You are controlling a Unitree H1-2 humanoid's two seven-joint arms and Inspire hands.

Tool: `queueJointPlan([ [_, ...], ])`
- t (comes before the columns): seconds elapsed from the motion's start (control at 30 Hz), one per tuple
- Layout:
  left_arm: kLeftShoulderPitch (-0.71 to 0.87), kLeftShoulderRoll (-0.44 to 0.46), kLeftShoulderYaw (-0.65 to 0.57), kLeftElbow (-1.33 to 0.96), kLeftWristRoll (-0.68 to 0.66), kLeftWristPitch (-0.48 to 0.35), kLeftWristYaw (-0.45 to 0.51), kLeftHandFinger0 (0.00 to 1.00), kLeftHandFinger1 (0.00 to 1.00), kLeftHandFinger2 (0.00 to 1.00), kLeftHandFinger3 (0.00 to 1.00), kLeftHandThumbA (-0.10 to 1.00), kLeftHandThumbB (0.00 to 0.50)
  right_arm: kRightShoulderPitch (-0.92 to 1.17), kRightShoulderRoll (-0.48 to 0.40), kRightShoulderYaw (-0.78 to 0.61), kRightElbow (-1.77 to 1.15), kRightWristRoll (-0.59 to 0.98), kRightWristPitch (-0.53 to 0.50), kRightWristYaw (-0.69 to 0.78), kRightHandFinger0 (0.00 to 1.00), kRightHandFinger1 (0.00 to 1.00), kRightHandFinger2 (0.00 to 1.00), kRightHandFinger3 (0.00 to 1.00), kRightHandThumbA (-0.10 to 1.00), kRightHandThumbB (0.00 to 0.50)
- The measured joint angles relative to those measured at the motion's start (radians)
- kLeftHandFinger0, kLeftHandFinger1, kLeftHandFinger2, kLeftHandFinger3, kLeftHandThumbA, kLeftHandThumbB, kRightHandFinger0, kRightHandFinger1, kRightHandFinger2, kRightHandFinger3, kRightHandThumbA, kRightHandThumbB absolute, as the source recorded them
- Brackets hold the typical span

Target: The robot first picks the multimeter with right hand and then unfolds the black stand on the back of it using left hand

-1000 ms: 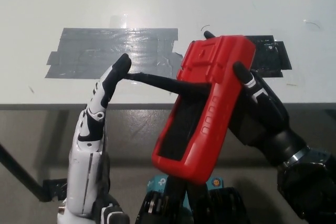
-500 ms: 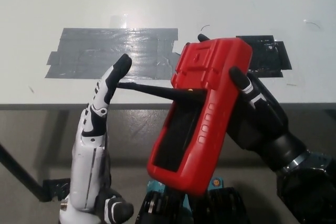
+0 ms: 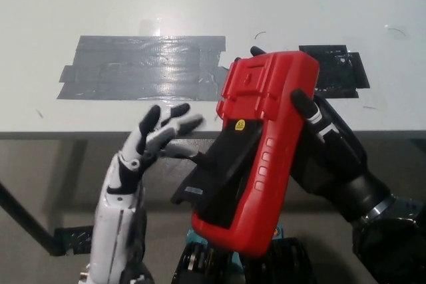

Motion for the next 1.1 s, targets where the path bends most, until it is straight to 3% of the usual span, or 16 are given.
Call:
queueJointPlan([
  [0.07,0.006,0.002,0.0,-0.002,0.0,0.0,0.0,0.79,0.53,0.94,1.0,1.0,0.1,0.0,0.005,0.001,0.0,0.002,0.0,0.0,0.0,0.44,0.82,0.82,-0.1,0.119],
  [0.17,0.009,0.003,-0.003,-0.006,0.001,0.0,0.001,0.75,0.57,0.98,1.0,1.0,0.112,0.0,0.015,0.001,0.0,0.003,0.0,0.0,0.0,0.47,0.84,0.85,-0.1,0.118],
  [0.37,0.011,0.003,-0.009,-0.006,0.002,0.0,0.001,0.71,0.6,0.99,1.0,1.0,0.1,0.0,0.02,-0.001,0.0,0.005,0.0,-0.001,0.0,0.47,0.85,0.87,-0.1,0.131],
  [0.47,0.013,0.003,-0.01,-0.005,0.002,0.0,0.001,0.75,0.65,1.0,1.0,1.0,0.11,-0.001,0.025,-0.003,0.0,0.007,0.0,-0.003,0.0,0.49,0.87,0.91,-0.1,0.125],
  [0.6,0.009,0.004,-0.008,-0.004,0.0,0.0,0.002,0.71,0.65,1.0,1.0,1.0,0.093,-0.006,0.028,-0.009,0.004,0.007,0.0,-0.003,0.0,0.5,0.86,0.9,-0.1,0.132],
  [0.67,0.007,0.005,-0.008,-0.003,0.0,0.0,0.002,0.73,0.67,1.0,1.0,1.0,0.096,-0.008,0.029,-0.013,0.008,0.007,0.0,-0.002,0.0,0.46,0.83,0.83,-0.1,0.143],
  [0.7,0.007,0.006,-0.008,-0.003,0.0,0.0,0.003,0.76,0.7,1.0,1.0,1.0,0.101,-0.009,0.029,-0.014,0.009,0.007,0.0,-0.003,0.0,0.45,0.82,0.81,-0.1,0.14],
  [0.87,0.007,0.017,-0.01,0.002,0.0,0.0,0.016,0.69,0.7,1.0,1.0,1.0,0.095,-0.021,0.029,-0.028,0.013,0.007,0.0,-0.002,0.0,0.43,0.79,0.8,-0.1,0.107],
  [0.9,0.007,0.019,-0.011,0.002,0.0,0.0,0.017,0.6,0.64,1.0,1.0,1.0,0.089,-0.023,0.029,-0.032,0.013,0.007,0.0,-0.002,0.0,0.44,0.78,0.79,-0.1,0.099],
  [0.97,0.009,0.022,-0.015,0.002,0.002,0.0,0.023,0.55,0.6,0.98,1.0,1.0,0.11,-0.024,0.029,-0.051,0.013,0.009,0.0,-0.002,0.0,0.45,0.76,0.8,-0.1,0.084],
  [1.0,0.012,0.021,-0.015,0.003,0.005,0.0,0.029,0.51,0.57,0.91,1.0,1.0,0.129,-0.025,0.028,-0.067,0.014,0.01,0.0,-0.002,0.0,0.47,0.76,0.83,-0.1,0.072],
  [1.07,0.023,0.017,-0.011,0.003,0.025,0.0,0.037,0.44,0.54,0.87,1.0,1.0,0.108,-0.029,0.025,-0.096,0.014,0.012,0.0,-0.003,0.0,0.48,0.76,0.84,-0.1,0.083],
  [1.1,0.031,0.012,-0.011,0.004,0.04,0.0,0.043,0.27,0.56,0.88,1.0,1.0,0.096,-0.031,0.023,-0.11,0.015,0.014,0.0,-0.003,0.0,0.48,0.77,0.84,-0.1,0.091],
])
